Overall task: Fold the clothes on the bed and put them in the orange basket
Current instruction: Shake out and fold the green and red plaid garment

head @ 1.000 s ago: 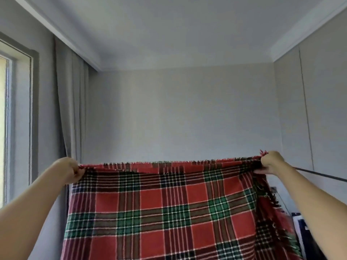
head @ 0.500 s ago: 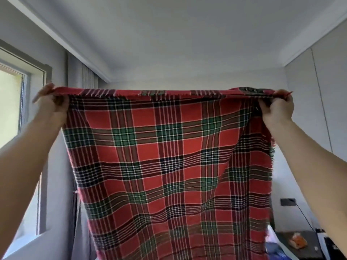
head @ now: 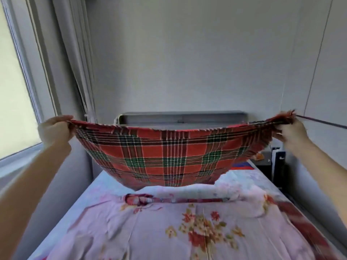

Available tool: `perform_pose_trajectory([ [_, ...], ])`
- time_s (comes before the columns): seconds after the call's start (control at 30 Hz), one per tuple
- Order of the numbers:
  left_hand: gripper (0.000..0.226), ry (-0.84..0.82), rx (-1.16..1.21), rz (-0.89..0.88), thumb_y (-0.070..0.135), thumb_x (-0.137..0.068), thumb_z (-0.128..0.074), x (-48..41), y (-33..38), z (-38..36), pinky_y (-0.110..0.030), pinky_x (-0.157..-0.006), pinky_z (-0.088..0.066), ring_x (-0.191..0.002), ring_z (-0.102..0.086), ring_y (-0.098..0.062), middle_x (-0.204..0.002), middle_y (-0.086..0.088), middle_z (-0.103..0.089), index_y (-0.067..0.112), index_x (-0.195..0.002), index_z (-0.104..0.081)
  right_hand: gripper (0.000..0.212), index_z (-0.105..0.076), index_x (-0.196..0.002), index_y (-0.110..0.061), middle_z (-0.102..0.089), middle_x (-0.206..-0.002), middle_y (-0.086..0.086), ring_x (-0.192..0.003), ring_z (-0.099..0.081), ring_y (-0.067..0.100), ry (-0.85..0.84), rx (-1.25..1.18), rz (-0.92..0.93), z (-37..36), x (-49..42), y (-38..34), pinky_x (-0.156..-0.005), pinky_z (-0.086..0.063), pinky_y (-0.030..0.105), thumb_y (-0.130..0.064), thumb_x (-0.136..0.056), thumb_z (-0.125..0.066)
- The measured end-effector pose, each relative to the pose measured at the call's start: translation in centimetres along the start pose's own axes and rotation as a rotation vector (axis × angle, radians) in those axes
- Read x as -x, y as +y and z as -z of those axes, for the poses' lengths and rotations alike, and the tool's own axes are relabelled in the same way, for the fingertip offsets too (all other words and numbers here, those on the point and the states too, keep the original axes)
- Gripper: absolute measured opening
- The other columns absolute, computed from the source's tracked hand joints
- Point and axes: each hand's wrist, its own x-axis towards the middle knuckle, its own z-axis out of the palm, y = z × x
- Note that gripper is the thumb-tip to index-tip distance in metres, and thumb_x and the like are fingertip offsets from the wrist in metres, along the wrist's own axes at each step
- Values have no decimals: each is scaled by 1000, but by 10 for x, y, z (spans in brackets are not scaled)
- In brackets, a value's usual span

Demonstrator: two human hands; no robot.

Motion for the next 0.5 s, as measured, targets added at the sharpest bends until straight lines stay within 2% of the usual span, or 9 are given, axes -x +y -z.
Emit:
perform_pose_trajectory([
  [0.07, 41, -7, -268, 66, -9, -73, -42, 16, -39, 30, -10, -36, -39, -45, -48, -14, -51, -3, -60, 1, -102, -70, 29, -60, -101, -9, -66, -54, -8, -41, -59, 5, -23, 95, -111, 20, 38, 42, -37, -44, 15, 10, -88, -43],
  [0.1, 41, -54, -406, 83, -9, -74, -43, 32, -55, 53, -10, -34, -36, -44, -46, -13, -56, -8, -59, 0, -104, -69, 27, -60, -99, -10, -64, -49, -7, -37, -55, 3, -36, 117, -184, 31, 67, 61, -34, -41, 13, 9, -89, -43],
  [0.13, 38, -106, -527, 100, -10, -76, -44, 43, -69, 73, -14, -36, -37, -42, -45, -13, -56, -10, -57, -1, -103, -69, 27, -58, -94, -12, -60, -44, -7, -33, -50, 0, -47, 126, -247, 40, 89, 77, -31, -37, 11, 9, -91, -41],
  [0.2, 27, -250, -733, 169, -13, -78, -48, 65, -91, 115, -19, -45, -38, -37, -40, -18, -37, -5, -49, -5, -90, -70, 31, -54, -84, -17, -56, -39, -6, -29, -46, -1, -60, 97, -361, 59, 132, 104, -28, -30, 10, 9, -93, -38],
  [0.23, 23, -313, -835, 196, -14, -78, -49, 75, -99, 134, -18, -44, -36, -35, -38, -20, -31, -3, -45, -5, -82, -70, 31, -52, -82, -17, -56, -39, -6, -29, -46, -1, -53, 95, -418, 67, 148, 114, -28, -29, 10, 8, -94, -38],
  [0.3, 23, -422, -1062, 216, -14, -78, -51, 99, -109, 170, -18, -36, -31, -39, -37, -21, -37, -7, -45, -2, -70, -69, 29, -50, -80, -18, -54, -37, -7, -28, -45, -1, -35, 162, -496, 87, 178, 131, -28, -29, 9, 5, -95, -39],
  [0.37, 30, -545, -1272, 242, -14, -78, -50, 136, -113, 203, -18, -31, -29, -43, -38, -21, -48, -8, -48, 5, -70, -72, 28, -47, -79, -17, -49, -36, -4, -25, -40, 0, -61, 269, -559, 111, 207, 143, -28, -25, 8, 5, -95, -38],
  [0.43, 29, -615, -1401, 314, -9, -79, -52, 175, -115, 230, -20, -40, -32, -49, -39, -19, -55, -6, -50, 12, -69, -69, 29, -46, -79, -17, -42, -49, 6, -25, -35, 3, -127, 370, -594, 136, 231, 148, -29, -18, 7, 5, -95, -37],
  [0.5, 15, -655, -1452, 381, 5, -79, -58, 184, -141, 255, -20, -47, -35, -53, -42, -19, -62, -6, -53, 15, -70, -65, 24, -46, -82, -16, -38, -59, 6, -34, -35, 9, -187, 495, -617, 161, 249, 150, -29, -17, 7, 2, -95, -38],
])
